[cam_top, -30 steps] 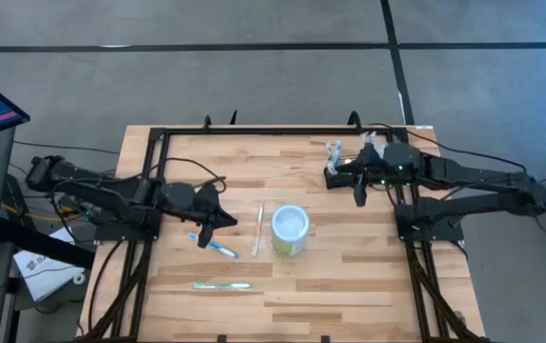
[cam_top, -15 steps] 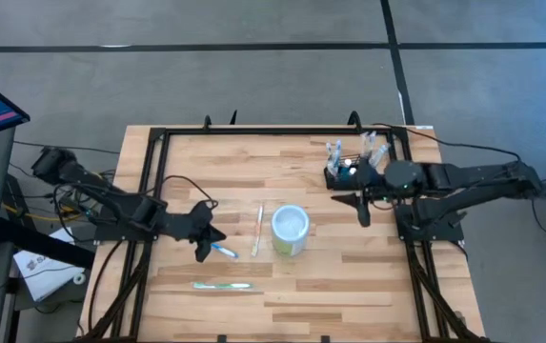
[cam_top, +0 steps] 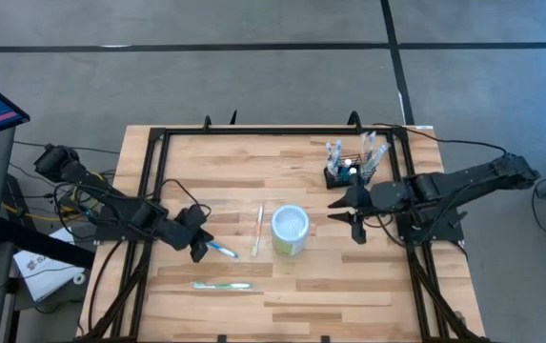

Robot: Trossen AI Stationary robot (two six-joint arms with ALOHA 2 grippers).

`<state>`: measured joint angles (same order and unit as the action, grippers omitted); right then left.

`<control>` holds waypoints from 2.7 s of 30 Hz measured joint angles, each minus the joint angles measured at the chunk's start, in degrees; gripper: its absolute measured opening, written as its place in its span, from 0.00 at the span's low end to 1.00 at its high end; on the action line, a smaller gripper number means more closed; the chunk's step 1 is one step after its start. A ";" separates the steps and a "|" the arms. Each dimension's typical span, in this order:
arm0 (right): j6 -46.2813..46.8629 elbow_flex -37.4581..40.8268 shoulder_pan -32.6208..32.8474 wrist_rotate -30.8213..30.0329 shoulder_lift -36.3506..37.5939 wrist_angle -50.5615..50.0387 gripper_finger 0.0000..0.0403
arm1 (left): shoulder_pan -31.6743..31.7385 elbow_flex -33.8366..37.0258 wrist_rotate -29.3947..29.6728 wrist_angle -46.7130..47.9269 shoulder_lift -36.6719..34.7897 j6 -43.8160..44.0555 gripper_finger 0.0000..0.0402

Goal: Pick & Place toothbrushing station
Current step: Put the blue toothbrush into the wire organizer

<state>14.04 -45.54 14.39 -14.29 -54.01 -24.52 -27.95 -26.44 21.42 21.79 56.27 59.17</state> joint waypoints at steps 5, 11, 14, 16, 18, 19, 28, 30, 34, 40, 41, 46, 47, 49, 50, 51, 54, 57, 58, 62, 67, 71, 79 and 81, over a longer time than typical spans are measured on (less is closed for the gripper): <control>-0.28 0.00 1.20 -0.76 -0.75 0.09 0.29 | -0.02 0.00 -3.13 5.94 -0.23 -0.60 0.03; -0.05 0.00 1.31 -0.80 -0.73 0.48 0.29 | 0.02 0.00 -7.78 11.11 -0.24 -2.16 0.03; -0.04 0.00 1.29 -0.81 -0.73 0.71 0.29 | 0.07 0.00 -8.46 11.37 -0.24 -4.59 0.04; -0.04 0.00 1.29 -0.89 -0.73 0.73 0.29 | 0.13 0.00 -8.86 11.71 -0.16 -6.04 0.06; -0.04 0.00 1.27 -0.97 -0.73 0.71 0.29 | 0.13 0.00 -8.89 12.87 0.16 -6.38 0.09; -0.04 0.00 1.27 -0.98 -0.73 0.71 0.29 | 0.13 0.00 -8.93 13.95 0.29 -6.40 0.11; -0.04 0.02 1.23 -0.98 -0.73 0.82 0.29 | 0.59 0.00 -9.24 15.81 4.77 -11.00 0.27; -0.04 0.02 1.23 -0.98 -0.73 0.93 0.29 | 0.59 0.00 -9.38 15.71 5.85 -12.50 0.30; -0.04 0.02 1.23 -0.98 -0.73 0.97 0.29 | 0.59 -0.02 -10.25 15.33 8.34 -14.20 0.35; -0.03 0.02 1.23 -0.98 -0.73 0.99 0.29 | 0.59 -0.04 -10.35 15.19 11.57 -14.30 0.38; -0.03 0.02 1.23 -0.98 -0.73 0.99 0.29 | 0.59 -0.04 -10.35 15.19 11.95 -14.33 0.38; -0.04 0.02 1.23 -0.98 -0.73 0.99 0.29 | 0.61 -0.80 -10.84 15.22 12.37 -13.87 0.36; -0.04 0.02 1.23 -0.98 -0.73 0.99 0.29 | 0.61 -1.42 -11.38 15.20 12.37 -13.98 0.35; -0.04 0.02 1.23 -0.98 -0.73 0.99 0.29 | 0.59 -3.09 -11.66 15.07 12.37 -15.99 0.33; -0.04 0.02 1.23 -0.97 -0.73 0.99 0.29 | 0.59 -3.89 -11.79 14.91 12.37 -17.97 0.33; -0.07 0.02 1.23 -0.97 -0.73 0.99 0.29 | 0.59 -4.57 -11.78 14.85 12.37 -20.62 0.32; -0.26 0.02 1.23 -0.98 -0.73 0.99 0.29 | 0.59 -4.94 -9.34 15.33 12.37 -26.48 0.30; -0.28 0.02 1.33 -0.97 -0.73 0.99 0.29 | 1.09 -4.80 -8.32 15.31 12.37 -28.29 0.29; -0.28 0.02 1.35 -0.96 -0.73 0.99 0.29 | 1.34 -4.79 -8.58 15.33 12.37 -28.30 0.29; -0.32 0.04 1.34 -0.95 -0.73 0.99 0.29 | 1.68 -4.68 -9.24 15.75 12.37 -27.99 0.30; -0.48 0.04 1.34 -0.93 -0.73 0.99 0.29 | 1.68 -4.57 -10.00 15.52 13.55 -27.23 0.31; -0.47 0.04 1.34 -0.86 -0.73 0.99 0.29 | 1.68 -4.57 -10.31 15.44 15.58 -27.48 0.31; -0.47 0.04 1.34 -0.82 -0.73 0.99 0.29 | 1.68 -4.59 -10.35 15.14 19.76 -27.27 0.30; -0.47 0.04 1.34 -0.82 -0.73 0.99 0.29 | 1.66 -4.72 -10.33 15.12 20.29 -27.27 0.30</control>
<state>13.56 -45.50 15.73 -15.11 -54.74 -23.53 -26.28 -31.16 11.09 36.91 76.56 31.90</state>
